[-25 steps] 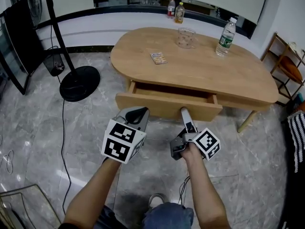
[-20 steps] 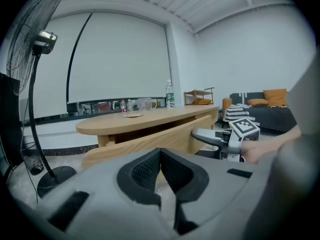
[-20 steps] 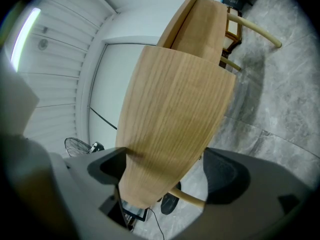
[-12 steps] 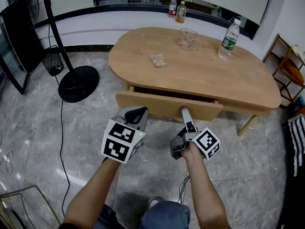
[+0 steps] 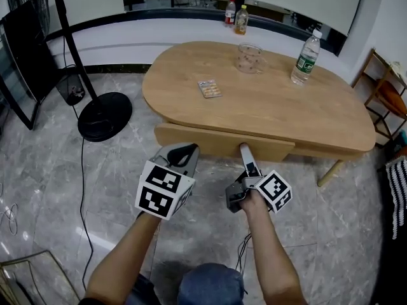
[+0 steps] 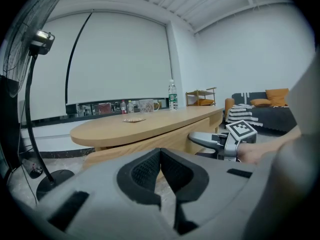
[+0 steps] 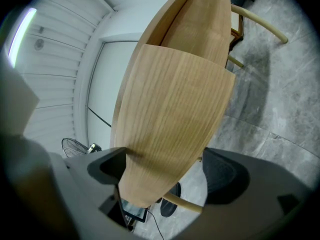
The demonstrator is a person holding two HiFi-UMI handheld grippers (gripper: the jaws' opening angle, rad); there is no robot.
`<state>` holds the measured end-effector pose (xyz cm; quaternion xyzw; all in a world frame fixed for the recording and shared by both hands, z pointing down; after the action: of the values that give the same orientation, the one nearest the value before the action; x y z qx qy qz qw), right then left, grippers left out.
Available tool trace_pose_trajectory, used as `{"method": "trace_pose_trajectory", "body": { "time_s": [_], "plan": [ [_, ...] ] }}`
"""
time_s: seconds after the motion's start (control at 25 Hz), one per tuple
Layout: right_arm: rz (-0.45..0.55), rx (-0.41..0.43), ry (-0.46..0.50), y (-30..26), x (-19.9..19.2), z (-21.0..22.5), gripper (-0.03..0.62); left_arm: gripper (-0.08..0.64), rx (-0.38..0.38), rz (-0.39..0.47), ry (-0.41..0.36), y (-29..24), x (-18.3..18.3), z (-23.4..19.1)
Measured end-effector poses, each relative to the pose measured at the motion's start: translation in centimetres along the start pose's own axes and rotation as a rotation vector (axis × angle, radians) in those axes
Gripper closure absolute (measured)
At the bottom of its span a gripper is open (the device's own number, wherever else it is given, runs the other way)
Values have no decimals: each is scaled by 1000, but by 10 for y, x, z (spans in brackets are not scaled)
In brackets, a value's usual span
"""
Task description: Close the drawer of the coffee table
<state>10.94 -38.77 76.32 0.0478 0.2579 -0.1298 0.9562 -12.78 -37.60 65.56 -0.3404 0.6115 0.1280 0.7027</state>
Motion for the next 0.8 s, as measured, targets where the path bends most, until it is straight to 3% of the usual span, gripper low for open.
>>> {"method": "trace_pose_trajectory", "body": {
  "time_s": [0.8],
  "plan": [
    [-8, 11, -1, -39, 15, 10, 112, 558, 15, -11, -9, -25, 9, -6]
  ]
}}
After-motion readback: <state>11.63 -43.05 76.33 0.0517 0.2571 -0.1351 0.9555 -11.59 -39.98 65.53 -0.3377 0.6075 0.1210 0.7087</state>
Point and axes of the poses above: the fingertips, and each gripper's own axes: y backward along the fingers, z to its right, x out of its top, the point moved 9 cm from there along y, backward along the fingers, and after that the axes turned 4 degrees about y, right-handed, at the moved point
